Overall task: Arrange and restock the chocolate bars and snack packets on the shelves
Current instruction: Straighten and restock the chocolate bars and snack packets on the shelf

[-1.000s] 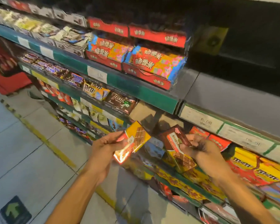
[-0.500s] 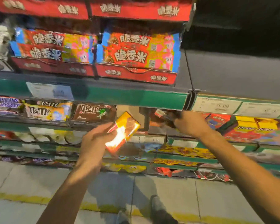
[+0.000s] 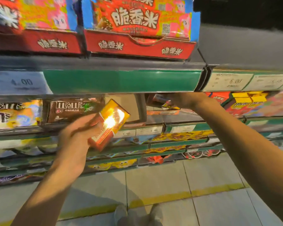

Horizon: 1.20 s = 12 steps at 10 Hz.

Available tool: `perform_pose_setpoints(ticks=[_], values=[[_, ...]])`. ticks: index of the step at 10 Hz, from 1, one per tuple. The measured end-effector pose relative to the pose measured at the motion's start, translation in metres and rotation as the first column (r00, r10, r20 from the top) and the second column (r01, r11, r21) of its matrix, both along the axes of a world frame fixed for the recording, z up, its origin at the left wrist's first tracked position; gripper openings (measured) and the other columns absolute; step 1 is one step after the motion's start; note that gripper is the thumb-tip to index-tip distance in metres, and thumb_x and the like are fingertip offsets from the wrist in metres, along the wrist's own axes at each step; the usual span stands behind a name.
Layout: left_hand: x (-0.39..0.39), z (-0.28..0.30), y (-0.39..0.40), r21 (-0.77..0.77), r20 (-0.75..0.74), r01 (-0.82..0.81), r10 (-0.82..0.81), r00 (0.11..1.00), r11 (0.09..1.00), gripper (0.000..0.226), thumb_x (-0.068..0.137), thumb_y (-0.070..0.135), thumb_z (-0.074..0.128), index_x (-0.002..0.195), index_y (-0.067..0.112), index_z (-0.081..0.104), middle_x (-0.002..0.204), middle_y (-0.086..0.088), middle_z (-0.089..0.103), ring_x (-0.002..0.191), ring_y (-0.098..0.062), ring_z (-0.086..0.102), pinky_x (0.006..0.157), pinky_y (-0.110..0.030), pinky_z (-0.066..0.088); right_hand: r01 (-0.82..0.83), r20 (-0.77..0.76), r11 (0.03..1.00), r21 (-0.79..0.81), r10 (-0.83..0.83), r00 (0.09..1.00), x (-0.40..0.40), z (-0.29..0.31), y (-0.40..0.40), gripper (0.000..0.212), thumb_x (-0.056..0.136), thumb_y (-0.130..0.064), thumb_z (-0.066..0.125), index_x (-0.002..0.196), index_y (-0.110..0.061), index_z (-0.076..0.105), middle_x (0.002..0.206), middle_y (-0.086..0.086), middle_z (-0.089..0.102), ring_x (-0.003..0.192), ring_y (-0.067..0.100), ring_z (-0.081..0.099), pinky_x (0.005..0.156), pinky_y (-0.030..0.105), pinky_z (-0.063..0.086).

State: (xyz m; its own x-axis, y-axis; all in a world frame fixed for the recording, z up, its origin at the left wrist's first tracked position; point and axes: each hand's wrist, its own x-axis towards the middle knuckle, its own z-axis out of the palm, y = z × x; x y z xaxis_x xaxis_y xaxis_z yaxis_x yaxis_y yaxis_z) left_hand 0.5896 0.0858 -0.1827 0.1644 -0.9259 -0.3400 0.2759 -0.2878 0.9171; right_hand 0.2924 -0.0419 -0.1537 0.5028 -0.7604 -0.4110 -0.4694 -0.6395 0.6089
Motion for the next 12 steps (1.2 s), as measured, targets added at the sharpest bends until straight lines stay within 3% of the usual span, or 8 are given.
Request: perform_pose_setpoints(ticks=[1,2,3,5,7,9,11,12], values=[[0.001,-0.003,-0.001,-0.011,-0.004,0.042,-0.042,0.999,0.999,0.039,0.084,0.003,0.064,0.121,0.015,0.067,0.114,-0.004,0.072,0.107,-0.024,0.068,0.095,-0.043,0.049,0.666,0.455,0.528,0.527,-0.837,0.304,0.031,0.015,0.003,0.034,0.105,-0.008,0.035,0.134,0.0,0.051,0.134,0.019,0.056,0.105,0.024,0.052,0.082,0.017,0.044],[-0.001,-0.003,-0.002,-0.027,-0.003,0.071,-0.071,0.997,0.997,0.038,0.086,0.001,0.061,0.122,0.014,0.066,0.114,-0.004,0.072,0.105,-0.022,0.069,0.084,-0.034,0.054,0.585,0.443,0.645,0.492,-0.764,0.47,0.034,0.011,-0.007,0.037,0.105,-0.015,0.037,0.139,-0.004,0.047,0.138,0.019,0.052,0.119,0.036,0.051,0.094,0.033,0.042],[-0.004,-0.001,-0.005,-0.033,-0.005,0.069,-0.069,0.998,0.997,0.034,0.086,-0.001,0.06,0.114,0.017,0.067,0.109,-0.001,0.074,0.097,-0.017,0.071,0.072,-0.024,0.057,0.421,0.397,0.766,0.486,-0.622,0.674,0.027,0.0,-0.007,0.037,0.105,-0.013,0.032,0.139,-0.015,0.048,0.133,0.007,0.053,0.112,0.025,0.05,0.089,0.027,0.036],[-0.011,0.002,-0.013,-0.027,0.028,0.059,-0.059,0.998,0.998,0.035,0.081,0.001,0.065,0.109,0.022,0.069,0.107,0.001,0.074,0.101,-0.019,0.07,0.088,-0.036,0.051,0.418,0.472,0.699,0.58,-0.707,0.527,0.024,-0.007,0.004,0.038,0.103,-0.014,0.036,0.134,-0.022,0.058,0.126,0.011,0.062,0.101,0.027,0.056,0.077,0.03,0.04],[-0.025,0.004,-0.021,-0.03,0.064,0.074,-0.072,0.995,0.997,0.032,0.084,-0.002,0.065,0.103,0.023,0.071,0.103,0.002,0.075,0.101,-0.022,0.07,0.091,-0.04,0.052,0.383,0.614,0.743,0.55,-0.67,0.417,0.013,-0.024,0.014,0.03,0.101,-0.014,0.041,0.131,-0.011,0.048,0.123,0.017,0.062,0.111,0.036,0.058,0.085,0.037,0.047],[-0.04,0.008,-0.029,-0.032,0.092,0.079,-0.076,0.993,0.996,0.033,0.083,-0.002,0.068,0.1,0.026,0.071,0.103,0.004,0.075,0.102,-0.02,0.069,0.098,-0.044,0.051,0.333,0.759,0.892,0.305,-0.439,0.481,0.002,-0.05,0.033,0.042,0.105,-0.026,0.041,0.144,-0.016,0.049,0.136,0.013,0.045,0.123,0.031,0.038,0.104,0.038,0.032],[-0.05,0.005,-0.035,-0.026,0.133,0.117,-0.113,0.985,0.993,0.034,0.082,0.002,0.071,0.104,0.028,0.071,0.107,0.007,0.074,0.102,-0.016,0.069,0.096,-0.042,0.052,0.307,0.738,0.867,0.393,-0.497,0.457,0.0,-0.058,0.044,0.047,0.106,-0.034,0.034,0.149,-0.014,0.039,0.145,0.011,0.05,0.128,0.031,0.042,0.104,0.037,0.036],[-0.056,0.004,-0.039,-0.036,0.18,0.147,-0.138,0.974,0.989,0.032,0.082,0.005,0.072,0.102,0.03,0.071,0.107,0.008,0.074,0.1,-0.014,0.07,0.092,-0.039,0.054,0.244,0.814,0.857,0.453,-0.51,0.28,-0.002,-0.052,0.054,0.044,0.103,-0.03,0.045,0.145,-0.016,0.042,0.139,0.006,0.054,0.126,0.022,0.049,0.098,0.029,0.04]])
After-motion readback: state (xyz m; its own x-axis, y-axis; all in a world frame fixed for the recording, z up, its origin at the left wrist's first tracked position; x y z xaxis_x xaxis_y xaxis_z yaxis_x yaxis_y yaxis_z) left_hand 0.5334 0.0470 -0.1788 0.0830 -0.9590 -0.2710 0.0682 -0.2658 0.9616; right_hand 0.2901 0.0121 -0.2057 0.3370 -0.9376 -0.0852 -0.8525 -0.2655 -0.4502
